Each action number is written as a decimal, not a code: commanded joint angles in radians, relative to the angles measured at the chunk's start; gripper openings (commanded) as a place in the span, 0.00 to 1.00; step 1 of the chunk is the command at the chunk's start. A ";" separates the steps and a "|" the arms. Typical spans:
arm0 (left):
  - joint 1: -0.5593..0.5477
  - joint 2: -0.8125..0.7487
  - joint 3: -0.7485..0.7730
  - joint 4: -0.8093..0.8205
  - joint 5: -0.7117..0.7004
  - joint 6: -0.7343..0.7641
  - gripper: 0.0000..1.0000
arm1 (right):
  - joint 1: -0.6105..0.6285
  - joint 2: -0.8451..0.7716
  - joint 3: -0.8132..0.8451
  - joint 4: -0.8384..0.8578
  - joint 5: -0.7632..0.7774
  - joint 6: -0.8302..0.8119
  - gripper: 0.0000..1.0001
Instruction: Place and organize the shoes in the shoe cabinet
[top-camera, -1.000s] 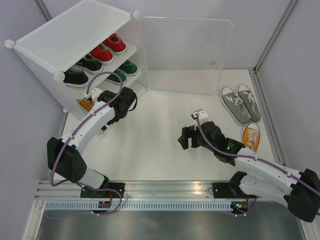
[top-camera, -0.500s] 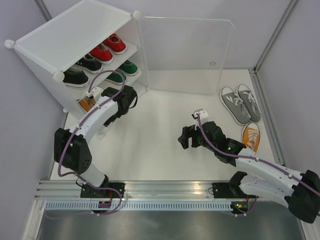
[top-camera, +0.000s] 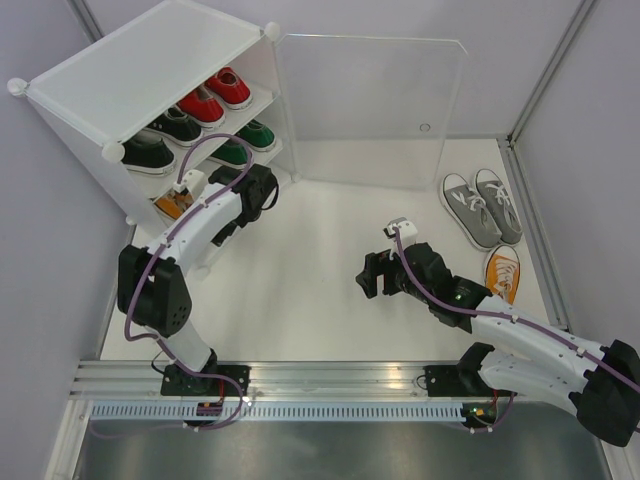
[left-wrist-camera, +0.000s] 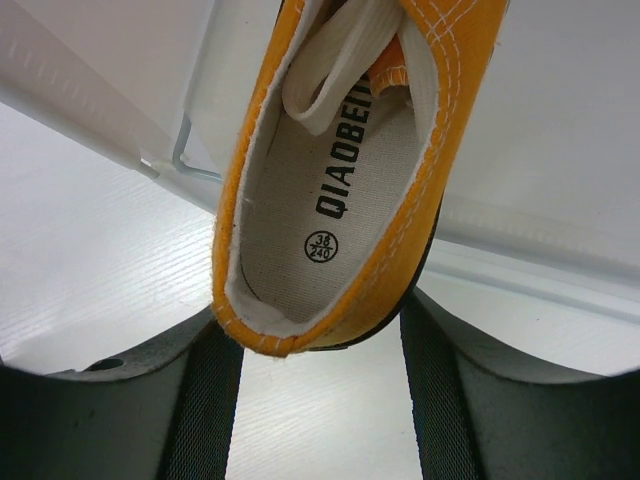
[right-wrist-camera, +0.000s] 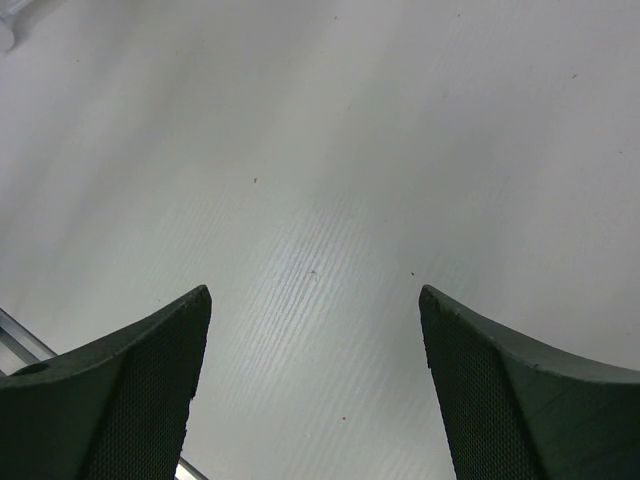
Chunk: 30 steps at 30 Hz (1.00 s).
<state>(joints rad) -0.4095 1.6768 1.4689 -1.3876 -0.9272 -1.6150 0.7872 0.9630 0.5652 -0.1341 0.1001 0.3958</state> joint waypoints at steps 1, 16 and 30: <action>0.066 -0.011 0.047 -0.152 -0.082 -0.098 0.28 | -0.005 -0.003 -0.001 0.037 -0.008 -0.006 0.88; 0.150 -0.037 0.011 -0.049 -0.102 0.081 0.29 | -0.003 0.005 -0.002 0.036 -0.011 -0.008 0.88; 0.150 -0.057 -0.004 -0.003 -0.114 0.265 0.29 | -0.003 0.013 -0.002 0.033 -0.010 -0.009 0.88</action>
<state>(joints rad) -0.2935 1.6611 1.4677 -1.3533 -0.9653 -1.4681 0.7872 0.9726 0.5648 -0.1345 0.1001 0.3958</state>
